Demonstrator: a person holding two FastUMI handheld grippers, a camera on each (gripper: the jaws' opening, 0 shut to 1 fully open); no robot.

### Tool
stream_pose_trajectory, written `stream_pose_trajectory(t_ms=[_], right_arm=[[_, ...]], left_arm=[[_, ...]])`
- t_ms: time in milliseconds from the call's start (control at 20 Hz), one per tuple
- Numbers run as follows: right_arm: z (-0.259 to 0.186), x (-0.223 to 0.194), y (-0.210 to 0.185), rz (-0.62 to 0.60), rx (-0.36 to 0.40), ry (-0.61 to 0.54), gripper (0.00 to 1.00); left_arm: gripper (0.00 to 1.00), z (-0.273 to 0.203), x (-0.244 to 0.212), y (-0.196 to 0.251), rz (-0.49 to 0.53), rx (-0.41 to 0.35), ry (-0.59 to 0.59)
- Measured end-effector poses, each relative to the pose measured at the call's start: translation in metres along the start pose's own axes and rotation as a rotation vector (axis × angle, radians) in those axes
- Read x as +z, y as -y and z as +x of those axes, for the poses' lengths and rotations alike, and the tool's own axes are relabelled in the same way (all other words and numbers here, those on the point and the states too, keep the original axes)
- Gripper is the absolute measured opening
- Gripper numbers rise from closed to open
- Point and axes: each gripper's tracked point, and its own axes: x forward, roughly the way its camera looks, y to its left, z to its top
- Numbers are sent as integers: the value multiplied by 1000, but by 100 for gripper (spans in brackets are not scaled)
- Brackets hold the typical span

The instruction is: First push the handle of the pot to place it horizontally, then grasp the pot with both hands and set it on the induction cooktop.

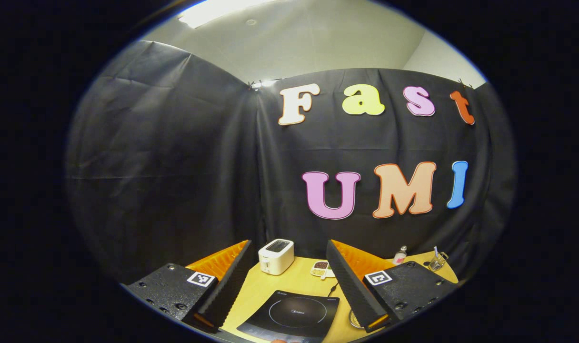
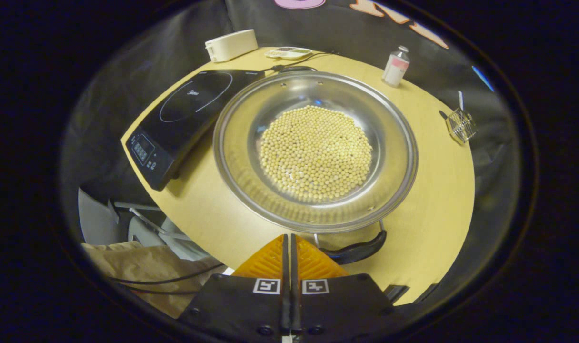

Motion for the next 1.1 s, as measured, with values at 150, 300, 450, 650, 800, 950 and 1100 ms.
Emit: stream_pose_trajectory(t_ms=[150, 300, 450, 650, 800, 950, 1100], right_arm=[[4, 6, 11, 30, 25, -10, 3], [5, 7, 33, 21, -1, -14, 3], [4, 10, 61, 25, -30, -25, 3], [7, 20, 99, 55, -85, -19, 4], [9, 26, 119, 106, -107, 2, 4], [11, 36, 137, 165, -140, 39, 4], [13, 45, 148, 199, -159, 71, 3]], left_arm=[[99, 4, -8, -2, -4, 17, -16], [99, 11, -11, 4, -4, 19, -27], [99, 16, -14, 16, -3, 10, -31], [99, 18, -15, 25, -7, 6, -31], [99, 21, -13, 28, -1, 15, -27], [99, 21, -13, 31, 4, 21, -25], [99, 20, -14, 35, 8, 23, -31]])
